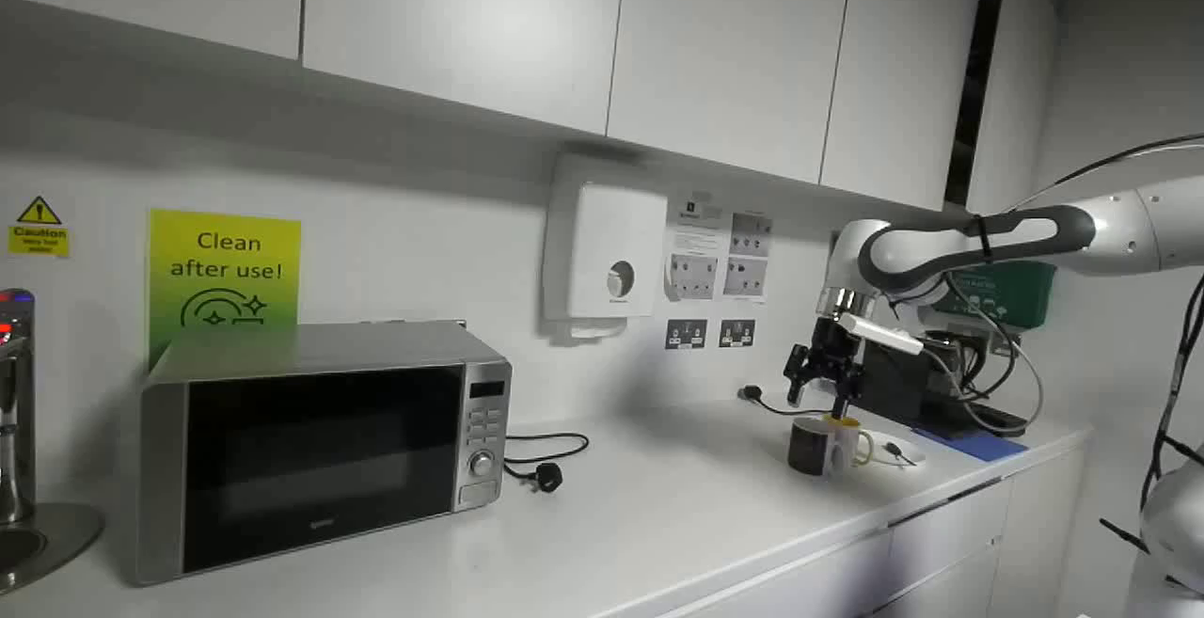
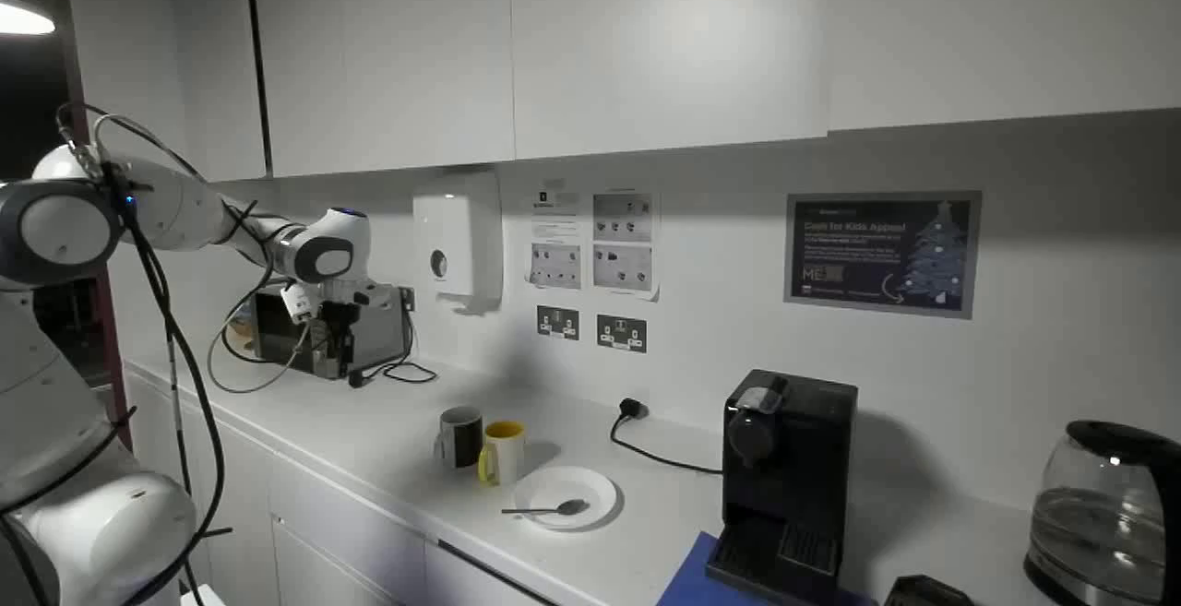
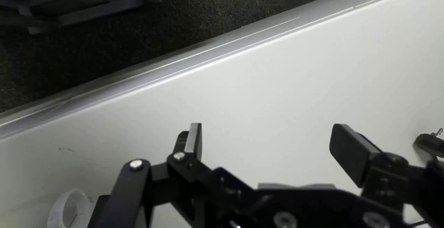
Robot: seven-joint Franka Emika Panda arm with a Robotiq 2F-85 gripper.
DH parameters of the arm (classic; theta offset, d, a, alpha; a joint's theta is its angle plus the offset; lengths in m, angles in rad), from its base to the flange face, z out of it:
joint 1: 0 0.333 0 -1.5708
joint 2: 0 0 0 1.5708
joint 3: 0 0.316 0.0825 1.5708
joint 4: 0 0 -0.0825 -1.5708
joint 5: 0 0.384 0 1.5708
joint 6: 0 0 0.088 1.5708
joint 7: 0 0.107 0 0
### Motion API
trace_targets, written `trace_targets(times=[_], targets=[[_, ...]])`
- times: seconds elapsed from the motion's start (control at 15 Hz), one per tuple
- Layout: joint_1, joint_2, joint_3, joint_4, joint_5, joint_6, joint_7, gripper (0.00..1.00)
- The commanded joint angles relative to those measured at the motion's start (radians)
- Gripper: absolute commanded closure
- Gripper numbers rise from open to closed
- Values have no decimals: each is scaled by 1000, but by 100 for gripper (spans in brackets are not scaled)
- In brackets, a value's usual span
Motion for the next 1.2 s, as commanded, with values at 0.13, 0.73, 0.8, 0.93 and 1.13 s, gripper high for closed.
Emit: trace_targets(times=[0.13,0.73,0.8,0.93,1.13], targets=[[2,1,-2,2,-1,-2,1,0],[12,-37,4,-77,80,153,31,0],[15,-46,6,-104,103,203,34,0],[22,-59,6,-155,134,284,22,0],[21,-81,1,-221,129,369,9,0]])
